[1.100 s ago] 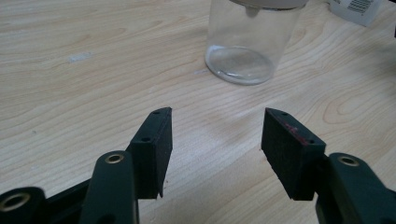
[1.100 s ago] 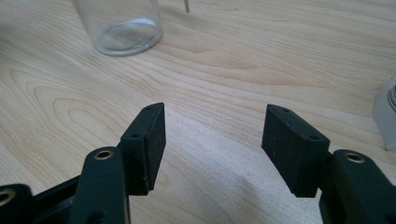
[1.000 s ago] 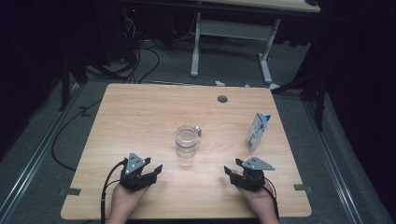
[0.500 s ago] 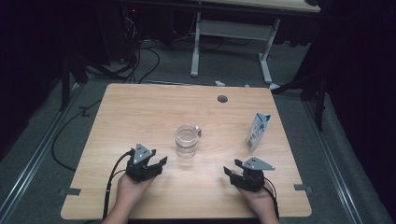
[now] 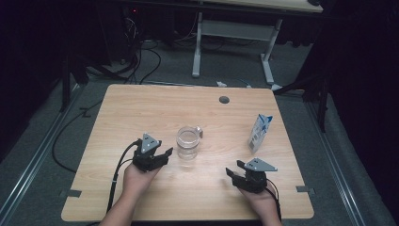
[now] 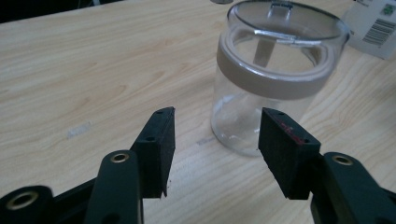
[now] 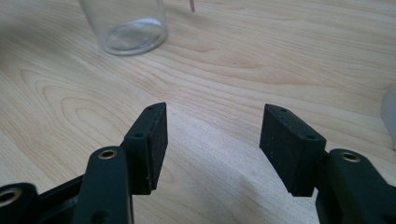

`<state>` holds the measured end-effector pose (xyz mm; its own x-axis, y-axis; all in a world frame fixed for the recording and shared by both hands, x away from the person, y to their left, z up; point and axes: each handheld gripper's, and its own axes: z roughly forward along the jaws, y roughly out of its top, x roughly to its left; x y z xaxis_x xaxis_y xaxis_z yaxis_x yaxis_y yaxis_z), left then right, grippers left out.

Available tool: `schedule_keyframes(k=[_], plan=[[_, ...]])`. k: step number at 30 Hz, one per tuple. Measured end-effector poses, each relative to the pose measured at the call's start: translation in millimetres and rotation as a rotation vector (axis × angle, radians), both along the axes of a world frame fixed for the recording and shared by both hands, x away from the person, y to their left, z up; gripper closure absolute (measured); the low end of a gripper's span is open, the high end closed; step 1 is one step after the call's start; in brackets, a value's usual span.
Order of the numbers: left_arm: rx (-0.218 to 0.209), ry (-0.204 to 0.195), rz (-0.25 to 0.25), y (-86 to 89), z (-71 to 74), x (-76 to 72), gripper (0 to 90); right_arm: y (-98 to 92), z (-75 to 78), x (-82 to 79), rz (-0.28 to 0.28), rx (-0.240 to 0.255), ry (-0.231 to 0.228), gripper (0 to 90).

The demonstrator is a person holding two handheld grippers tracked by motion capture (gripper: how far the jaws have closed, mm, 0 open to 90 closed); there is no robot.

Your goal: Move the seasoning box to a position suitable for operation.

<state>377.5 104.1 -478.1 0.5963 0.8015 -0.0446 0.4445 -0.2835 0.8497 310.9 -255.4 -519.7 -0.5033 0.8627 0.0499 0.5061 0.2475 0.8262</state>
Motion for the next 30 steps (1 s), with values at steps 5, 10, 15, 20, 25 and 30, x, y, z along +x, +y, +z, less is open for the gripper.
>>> schedule_keyframes(k=[5, 10, 15, 20, 25, 30], plan=[[0.016, -0.007, -0.005, -4.5, 3.1, 8.6, 47.3, -1.1, 1.3, -0.4, -0.004, 0.000, -0.002, 41.8], [0.016, -0.007, 0.004, -4.9, 5.0, 15.6, 47.8, -1.6, 1.9, -0.2, -0.005, 0.003, -0.002, 41.8], [0.010, -0.003, 0.014, -3.8, 6.8, 23.4, 47.8, -1.3, 1.6, 0.0, -0.002, -0.002, -0.003, 41.8], [-0.013, 0.006, 0.015, -2.0, 2.6, 32.1, 66.4, -0.9, 1.5, -0.1, -0.002, 0.000, 0.001, 41.8], [-0.026, 0.014, 0.010, -4.3, -2.4, 39.2, 90.0, -0.6, 1.3, 0.1, -0.002, -0.002, 0.001, 41.8], [-0.039, 0.004, -0.008, -11.4, -2.3, 46.4, 90.0, -1.0, 1.2, 0.2, -0.001, -0.002, -0.001, 41.8]])
